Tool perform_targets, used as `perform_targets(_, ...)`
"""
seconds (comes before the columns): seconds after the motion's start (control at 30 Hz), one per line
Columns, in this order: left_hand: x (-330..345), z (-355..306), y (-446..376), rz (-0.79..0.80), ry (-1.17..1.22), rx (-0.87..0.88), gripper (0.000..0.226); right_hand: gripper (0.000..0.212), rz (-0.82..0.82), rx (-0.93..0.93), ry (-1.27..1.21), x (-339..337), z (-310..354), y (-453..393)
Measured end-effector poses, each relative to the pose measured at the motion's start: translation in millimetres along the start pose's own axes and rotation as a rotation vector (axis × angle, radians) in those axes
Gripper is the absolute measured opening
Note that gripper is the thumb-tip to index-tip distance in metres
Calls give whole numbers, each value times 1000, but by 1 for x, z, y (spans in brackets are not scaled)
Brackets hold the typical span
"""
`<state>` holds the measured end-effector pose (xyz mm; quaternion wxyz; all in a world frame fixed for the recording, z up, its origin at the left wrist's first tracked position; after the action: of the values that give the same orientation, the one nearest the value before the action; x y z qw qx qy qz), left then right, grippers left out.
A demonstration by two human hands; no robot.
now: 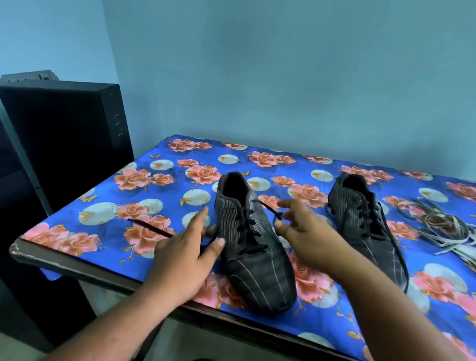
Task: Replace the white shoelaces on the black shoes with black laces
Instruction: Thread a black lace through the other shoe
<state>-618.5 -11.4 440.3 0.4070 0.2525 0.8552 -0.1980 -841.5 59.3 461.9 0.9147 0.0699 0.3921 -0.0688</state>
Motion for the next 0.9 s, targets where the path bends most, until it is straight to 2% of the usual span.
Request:
perform_targets(0.07,2,-4,7,50,-32,-13,50,50,-3,0,12,7,-1,8)
perform_targets(0.13,-4,-9,17,18,-12,-14,36,48,-33,3,0,10,1,9)
perform_targets(0.27,-9,-15,42,0,166,7,16,11,-131,-17,-41,9,4,8)
perform_targets(0.43,-1,-38,95,-39,387,69,16,21,-212,-50,-82,3,15,59)
perform_targets(0.57,37,-57,114,62,641,15,25,12,-178,-82,-124,13,22,81)
perform_targets(0.63,50,-66,116,49,596,35,28,19,-230,-76,-89,8,24,75)
perform_targets(0.73,52,-72,114,-40,485,28,27,49,-193,15,-32,5,14,50)
perform_targets(0.8,46,-70,114,-112,467,16,16,46,-143,60,24,13,8,39)
perform_targets(0.9,31,-61,115,-231,458,-6,6,25,-200,33,-57,18,5,42)
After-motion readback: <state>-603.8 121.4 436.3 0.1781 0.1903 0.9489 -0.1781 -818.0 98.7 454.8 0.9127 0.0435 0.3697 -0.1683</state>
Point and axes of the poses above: each hand's wrist, its own y-axis away from the middle knuckle, its own x-axis out of the palm, z = x × y, the point moved 7 cm from there along -y, towards the middle knuckle, and after that the axes turned 12 degrees about z, right-handed, at the moved point
